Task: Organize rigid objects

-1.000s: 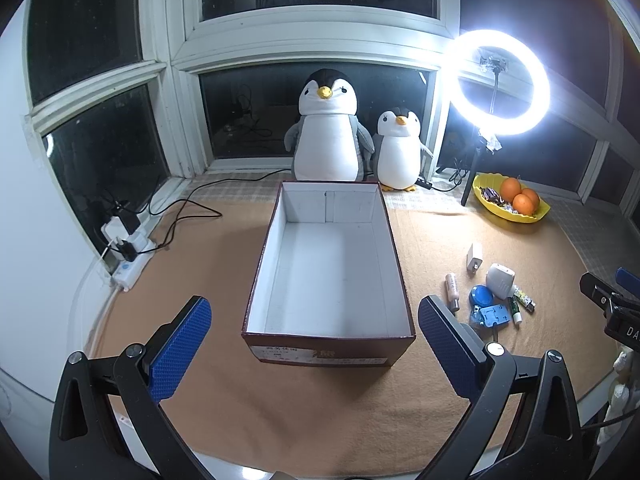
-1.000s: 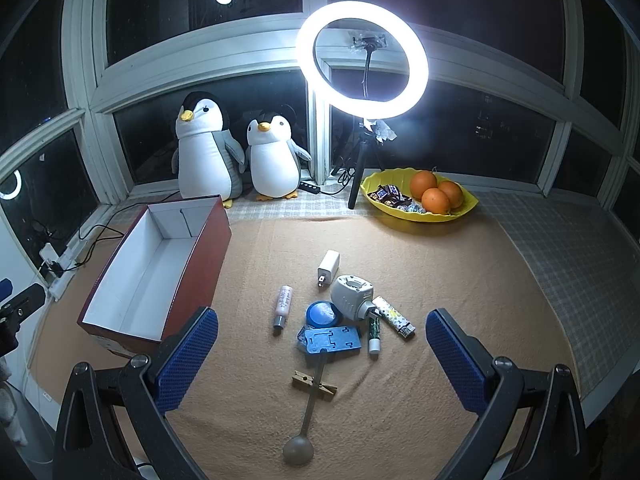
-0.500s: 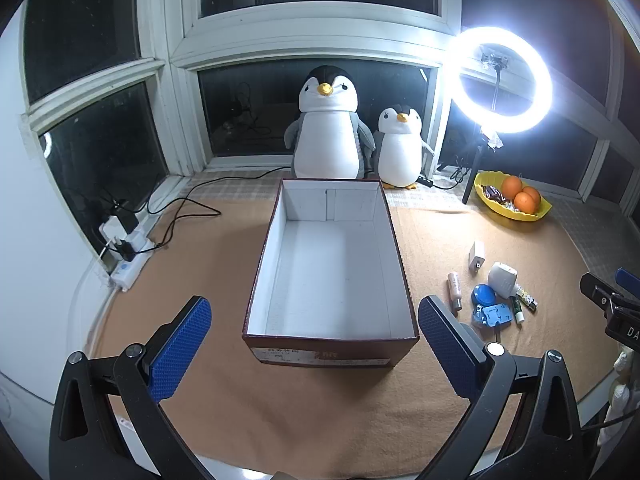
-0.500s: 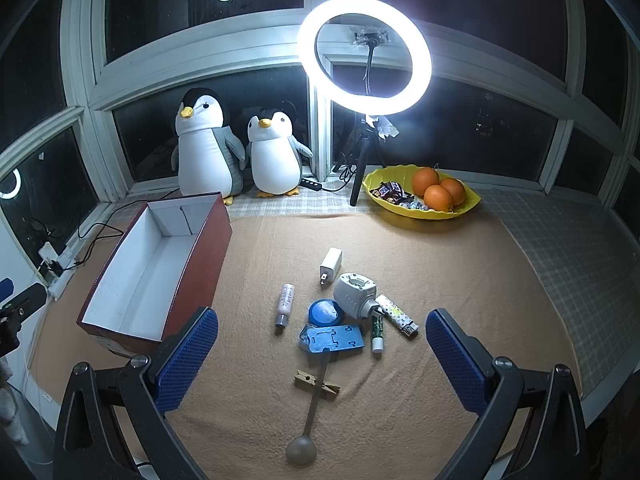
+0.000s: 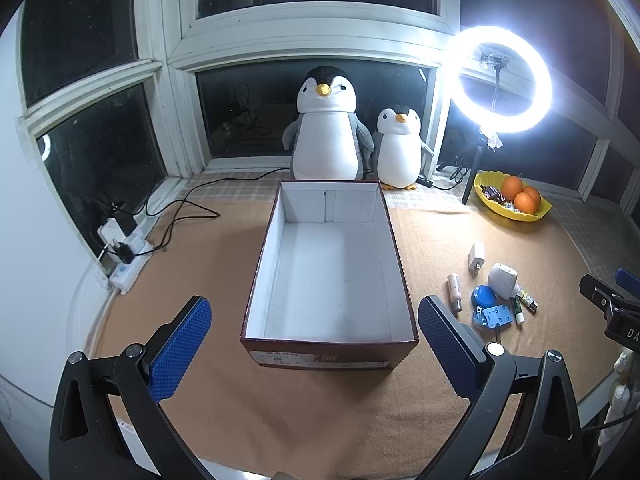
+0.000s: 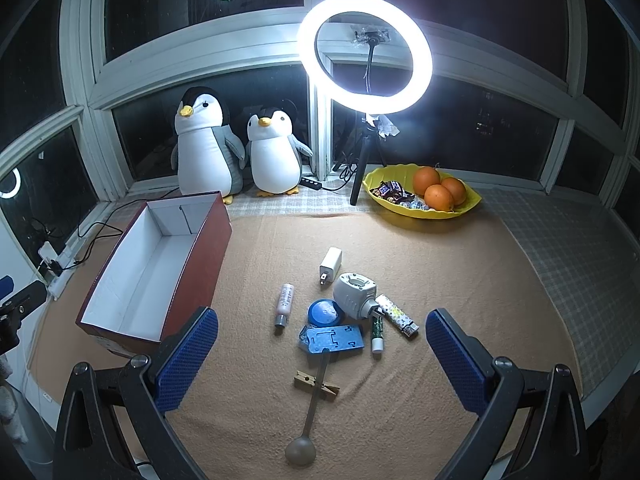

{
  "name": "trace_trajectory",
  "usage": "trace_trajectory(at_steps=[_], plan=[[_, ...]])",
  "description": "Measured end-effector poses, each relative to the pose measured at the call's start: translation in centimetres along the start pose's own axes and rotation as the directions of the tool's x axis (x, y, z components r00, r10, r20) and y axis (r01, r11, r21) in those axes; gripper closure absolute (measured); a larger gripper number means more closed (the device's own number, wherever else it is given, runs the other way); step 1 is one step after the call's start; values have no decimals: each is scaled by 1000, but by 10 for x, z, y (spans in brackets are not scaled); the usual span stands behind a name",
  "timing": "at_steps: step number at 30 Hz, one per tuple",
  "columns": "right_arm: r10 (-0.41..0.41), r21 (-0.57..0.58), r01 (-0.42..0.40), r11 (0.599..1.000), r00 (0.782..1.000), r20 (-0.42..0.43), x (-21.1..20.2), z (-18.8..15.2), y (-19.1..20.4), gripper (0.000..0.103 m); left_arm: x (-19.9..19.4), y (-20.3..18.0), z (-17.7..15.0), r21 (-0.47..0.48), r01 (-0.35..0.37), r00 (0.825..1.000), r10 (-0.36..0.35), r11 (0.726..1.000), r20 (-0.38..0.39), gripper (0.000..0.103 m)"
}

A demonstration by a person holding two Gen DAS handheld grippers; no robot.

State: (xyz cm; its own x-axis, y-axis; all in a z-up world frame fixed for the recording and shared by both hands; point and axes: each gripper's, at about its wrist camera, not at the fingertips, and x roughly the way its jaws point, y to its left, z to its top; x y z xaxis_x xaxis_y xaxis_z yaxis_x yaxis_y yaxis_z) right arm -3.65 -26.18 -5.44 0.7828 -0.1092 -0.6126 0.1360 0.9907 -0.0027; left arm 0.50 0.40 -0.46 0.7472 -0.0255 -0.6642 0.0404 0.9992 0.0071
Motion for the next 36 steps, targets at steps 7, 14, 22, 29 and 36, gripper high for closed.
trace_trajectory(at_steps=[7,14,22,29,36], plan=[[1,0,-1,1000,1000,-2,0,0,0,1,7,-3,1,6,1,1000,-1,1000,-3,0],[3,2,-3,1000,1000,-5,2,0,0,1,8,-3,1,4,0,1000,0,1000,-3,0],[6,5,-6,1000,1000,-9,3,-1,-1,1,9,-4,-2,2,-5,1000,5,1000,-9,0],[8,5,-7,1000,1000,-15,6,-5,-2,1,13,2,-1,-11,-4,1000,3,1000,-23,0],[3,16,-3,1000,1000,-16,7,-2,-6,1,21,17,2,-41,-33,999,31,999,-32,0]])
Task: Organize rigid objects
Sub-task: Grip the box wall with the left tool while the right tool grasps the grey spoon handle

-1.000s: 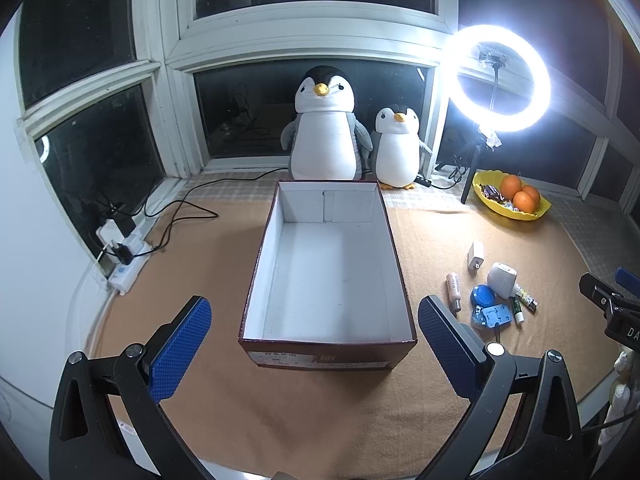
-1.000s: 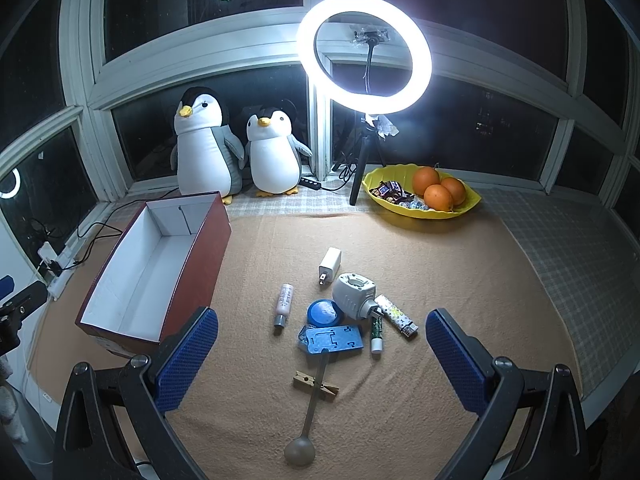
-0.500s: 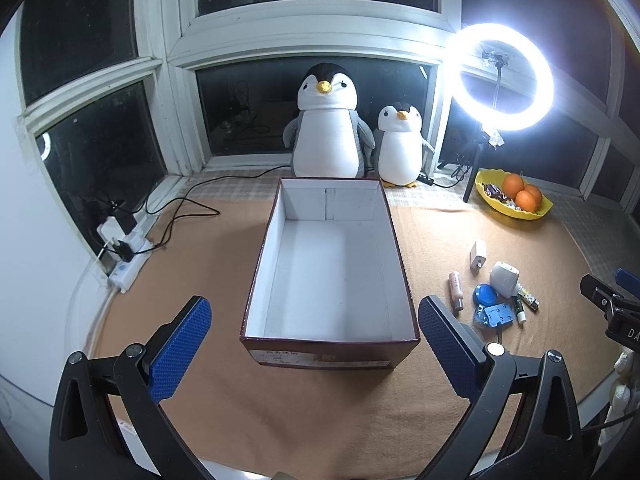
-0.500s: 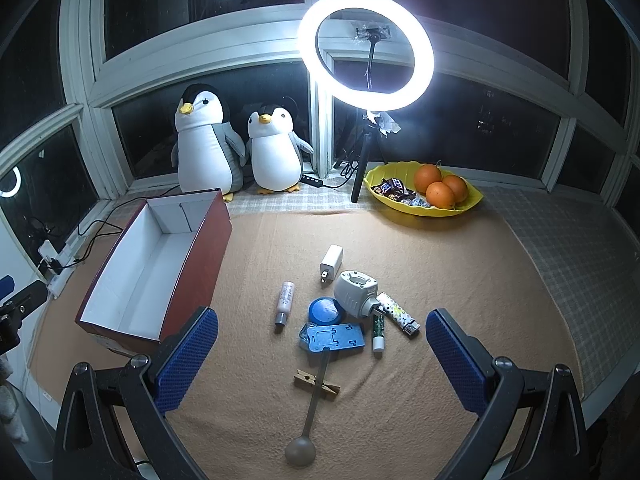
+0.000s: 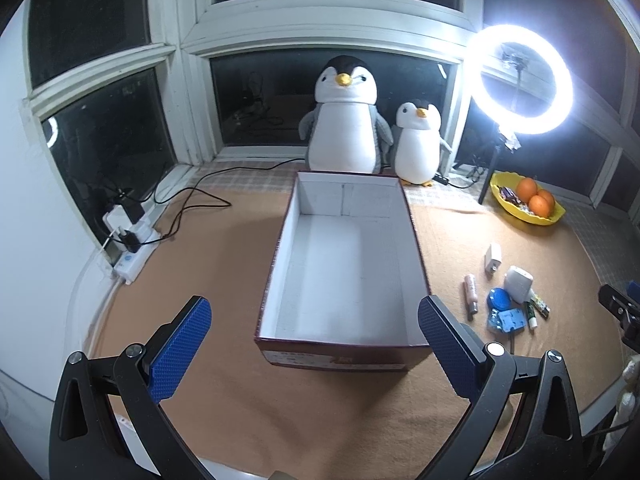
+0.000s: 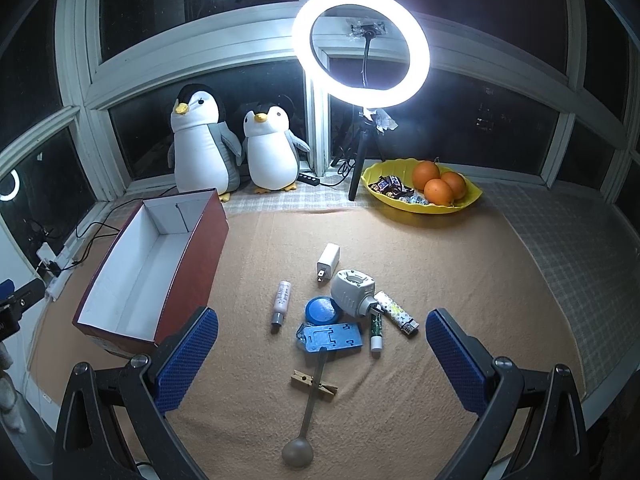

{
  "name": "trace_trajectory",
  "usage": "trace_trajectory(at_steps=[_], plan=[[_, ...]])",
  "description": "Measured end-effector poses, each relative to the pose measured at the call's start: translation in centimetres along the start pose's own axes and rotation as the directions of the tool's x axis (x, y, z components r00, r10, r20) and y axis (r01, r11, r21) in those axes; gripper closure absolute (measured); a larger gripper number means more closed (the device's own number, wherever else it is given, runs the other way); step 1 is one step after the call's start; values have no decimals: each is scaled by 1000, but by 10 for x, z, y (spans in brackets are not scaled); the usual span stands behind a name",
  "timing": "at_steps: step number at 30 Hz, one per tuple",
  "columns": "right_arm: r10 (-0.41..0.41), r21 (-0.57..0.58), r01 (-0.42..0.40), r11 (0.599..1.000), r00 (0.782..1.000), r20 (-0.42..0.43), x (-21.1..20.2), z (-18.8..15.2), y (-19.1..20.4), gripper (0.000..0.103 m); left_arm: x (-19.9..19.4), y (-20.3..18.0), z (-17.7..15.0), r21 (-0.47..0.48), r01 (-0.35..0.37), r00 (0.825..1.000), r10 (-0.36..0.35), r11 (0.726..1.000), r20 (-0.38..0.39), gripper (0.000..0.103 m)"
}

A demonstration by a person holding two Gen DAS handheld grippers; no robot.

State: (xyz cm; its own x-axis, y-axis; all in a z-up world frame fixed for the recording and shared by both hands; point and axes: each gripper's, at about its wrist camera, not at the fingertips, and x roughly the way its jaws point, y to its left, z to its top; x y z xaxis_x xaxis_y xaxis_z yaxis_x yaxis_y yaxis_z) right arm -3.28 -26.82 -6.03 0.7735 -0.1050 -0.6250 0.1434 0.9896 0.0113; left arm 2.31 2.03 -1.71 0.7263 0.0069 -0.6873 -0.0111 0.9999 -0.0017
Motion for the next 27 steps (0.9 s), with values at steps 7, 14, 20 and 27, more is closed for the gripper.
trace_trajectory(at_steps=[7,14,20,27], plan=[[-21,14,20,1000,1000,5,3,3,-13,1,16,20,9,-34,-41,999,41,999,-12,0],[-23,12,24,1000,998,-55,14,-16,-26,1,48,44,14,-52,-79,995,76,996,-63,0],[-36,10,38,999,991,-128,26,-37,-29,6,77,56,11,-45,-88,988,81,995,-133,4],[-23,24,28,999,982,-186,40,-52,-25,15,100,56,12,-24,-91,982,85,996,-168,8]])
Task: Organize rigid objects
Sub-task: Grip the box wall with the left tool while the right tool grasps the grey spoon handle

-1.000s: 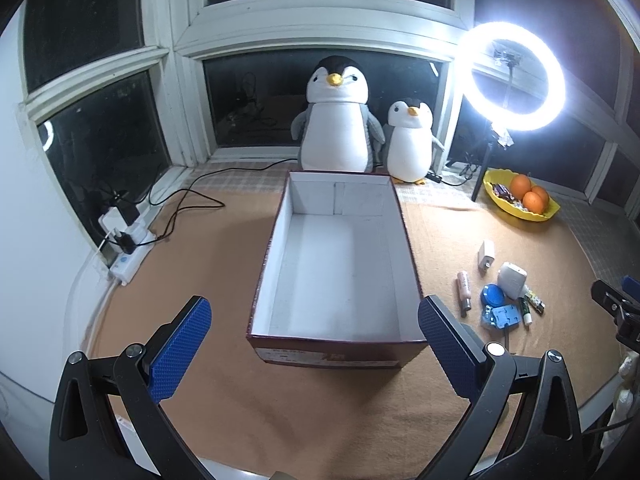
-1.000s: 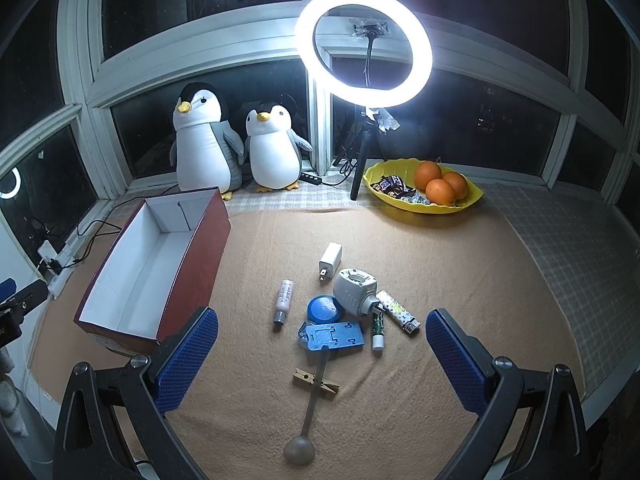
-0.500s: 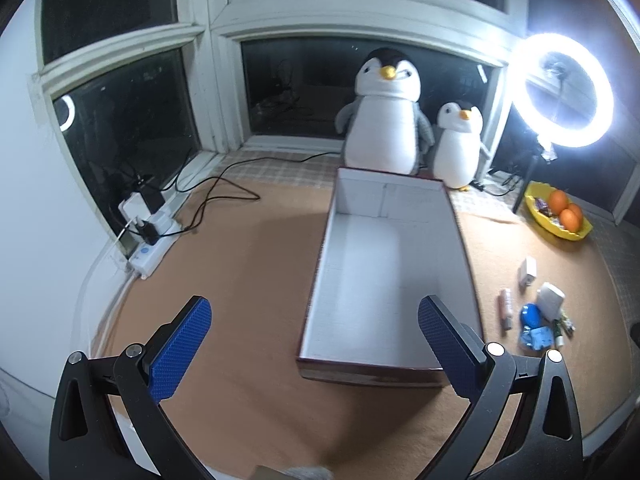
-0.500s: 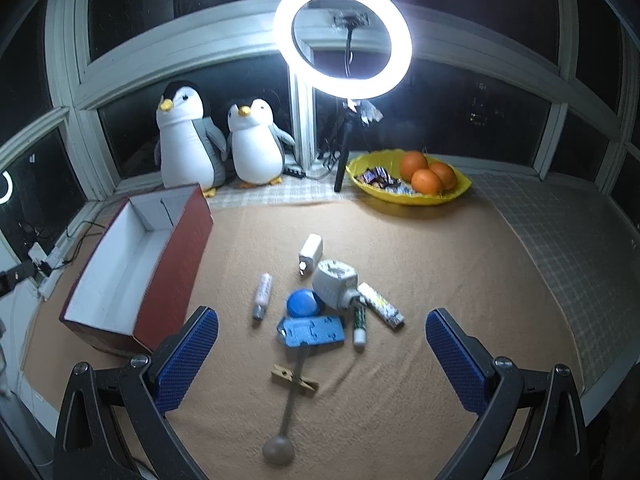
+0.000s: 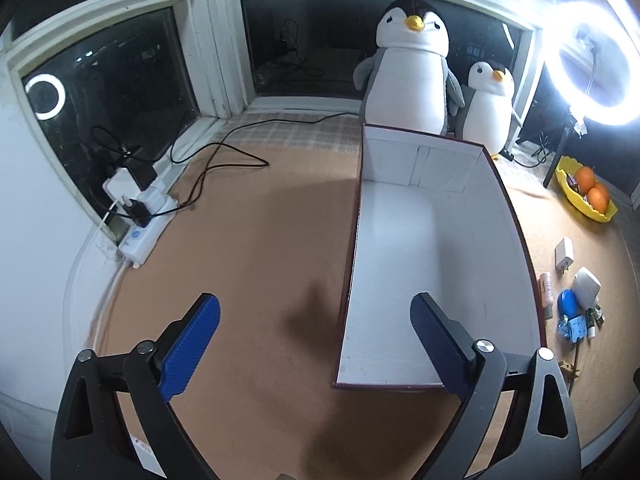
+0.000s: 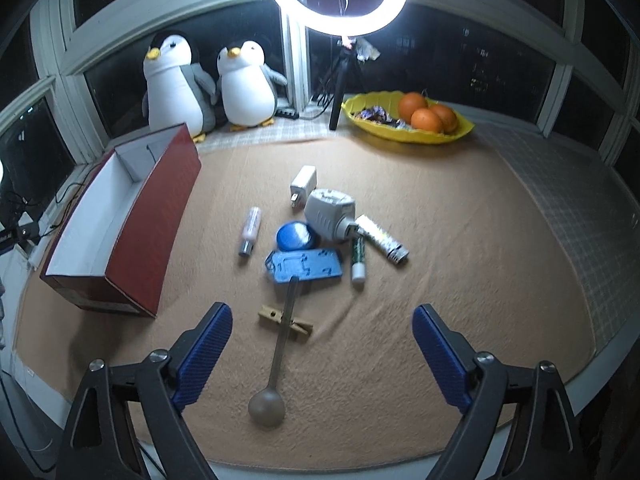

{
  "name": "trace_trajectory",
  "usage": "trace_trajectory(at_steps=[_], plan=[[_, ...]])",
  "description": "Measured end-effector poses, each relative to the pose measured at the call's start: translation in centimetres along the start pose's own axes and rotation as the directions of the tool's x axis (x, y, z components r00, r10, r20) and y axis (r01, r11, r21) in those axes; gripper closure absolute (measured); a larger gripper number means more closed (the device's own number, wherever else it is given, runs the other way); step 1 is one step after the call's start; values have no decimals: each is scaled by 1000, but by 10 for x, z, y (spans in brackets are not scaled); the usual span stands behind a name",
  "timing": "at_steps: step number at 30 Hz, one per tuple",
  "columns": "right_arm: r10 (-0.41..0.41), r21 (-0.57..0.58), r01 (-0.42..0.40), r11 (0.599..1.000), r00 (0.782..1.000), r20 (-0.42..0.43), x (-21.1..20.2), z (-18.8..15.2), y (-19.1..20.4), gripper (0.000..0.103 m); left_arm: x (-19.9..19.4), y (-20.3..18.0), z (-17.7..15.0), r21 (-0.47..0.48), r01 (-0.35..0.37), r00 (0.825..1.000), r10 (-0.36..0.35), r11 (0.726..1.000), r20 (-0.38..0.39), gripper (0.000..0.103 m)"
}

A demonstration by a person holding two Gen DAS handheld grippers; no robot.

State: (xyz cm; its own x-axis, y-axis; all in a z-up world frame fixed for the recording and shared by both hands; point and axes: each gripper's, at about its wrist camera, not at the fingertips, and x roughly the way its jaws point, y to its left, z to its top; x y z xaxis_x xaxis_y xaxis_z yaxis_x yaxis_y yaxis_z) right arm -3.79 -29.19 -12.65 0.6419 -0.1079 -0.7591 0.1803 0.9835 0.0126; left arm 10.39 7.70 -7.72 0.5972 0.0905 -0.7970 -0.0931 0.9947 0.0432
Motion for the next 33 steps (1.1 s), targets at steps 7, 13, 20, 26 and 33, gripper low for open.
trace_trajectory(at_steps=[7,13,20,26,33], plan=[[-1,28,3,1000,998,-62,22,-10,3,16,26,-7,4,33,14,999,-13,999,-43,17],[4,55,2,998,993,-121,43,-18,1,23,42,-9,4,63,18,997,-13,998,-76,21],[36,52,-26,998,979,-198,71,-28,11,36,57,-7,0,67,27,994,-19,997,-108,28],[49,53,-37,998,968,-245,95,-31,19,46,71,-9,-6,72,46,989,-35,996,-146,50],[70,63,-53,997,950,-305,119,-34,24,63,84,-8,-11,52,66,982,-56,996,-180,71]])
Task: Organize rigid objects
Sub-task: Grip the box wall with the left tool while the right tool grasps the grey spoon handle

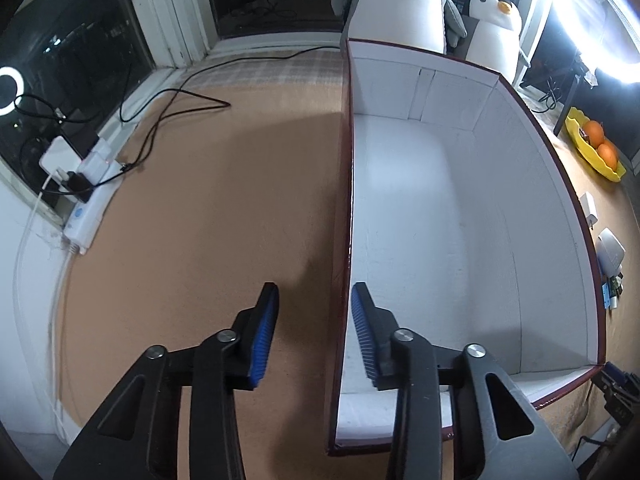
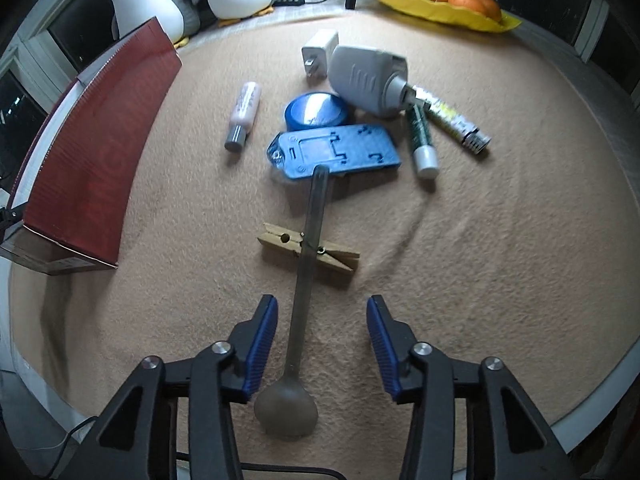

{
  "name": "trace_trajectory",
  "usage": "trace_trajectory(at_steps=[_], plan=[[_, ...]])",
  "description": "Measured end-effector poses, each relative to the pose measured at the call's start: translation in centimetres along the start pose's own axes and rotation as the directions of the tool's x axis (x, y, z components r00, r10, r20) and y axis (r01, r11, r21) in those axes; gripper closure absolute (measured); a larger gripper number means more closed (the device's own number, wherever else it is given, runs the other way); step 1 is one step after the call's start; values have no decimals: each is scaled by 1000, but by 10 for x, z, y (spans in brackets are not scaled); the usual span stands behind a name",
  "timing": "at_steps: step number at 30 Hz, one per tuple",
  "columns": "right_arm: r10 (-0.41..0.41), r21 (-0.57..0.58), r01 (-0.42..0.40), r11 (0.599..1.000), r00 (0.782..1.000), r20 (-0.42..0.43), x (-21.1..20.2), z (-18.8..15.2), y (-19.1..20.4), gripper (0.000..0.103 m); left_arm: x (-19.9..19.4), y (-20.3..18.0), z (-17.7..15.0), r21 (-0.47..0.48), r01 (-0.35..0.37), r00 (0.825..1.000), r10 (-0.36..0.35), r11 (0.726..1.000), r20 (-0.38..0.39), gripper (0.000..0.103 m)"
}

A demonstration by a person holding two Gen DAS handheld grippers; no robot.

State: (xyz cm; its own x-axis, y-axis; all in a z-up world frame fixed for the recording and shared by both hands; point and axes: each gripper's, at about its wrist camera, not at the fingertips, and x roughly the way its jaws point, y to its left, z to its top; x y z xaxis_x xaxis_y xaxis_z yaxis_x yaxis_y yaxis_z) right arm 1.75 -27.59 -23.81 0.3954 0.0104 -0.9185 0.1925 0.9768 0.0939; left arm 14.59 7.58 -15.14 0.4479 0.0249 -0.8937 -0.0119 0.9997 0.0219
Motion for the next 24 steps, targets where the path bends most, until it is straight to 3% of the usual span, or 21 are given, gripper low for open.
trace_trajectory(at_steps=[6,16,24], plan=[[2,-11,-2,1000,1000,-18,6,4,6,71,8,-1,-3,0,7,1000,-7,1000,-16,83],[0,-35,-1,999,1000,-29,18,11,17,92,17,0,-8,-7,16,999,-16,1000,-34,87],[15,-20,-15,1000,1000,-11,11,7,4,96,19,1,-8,-9,18,999,-18,1000,-30,87]])
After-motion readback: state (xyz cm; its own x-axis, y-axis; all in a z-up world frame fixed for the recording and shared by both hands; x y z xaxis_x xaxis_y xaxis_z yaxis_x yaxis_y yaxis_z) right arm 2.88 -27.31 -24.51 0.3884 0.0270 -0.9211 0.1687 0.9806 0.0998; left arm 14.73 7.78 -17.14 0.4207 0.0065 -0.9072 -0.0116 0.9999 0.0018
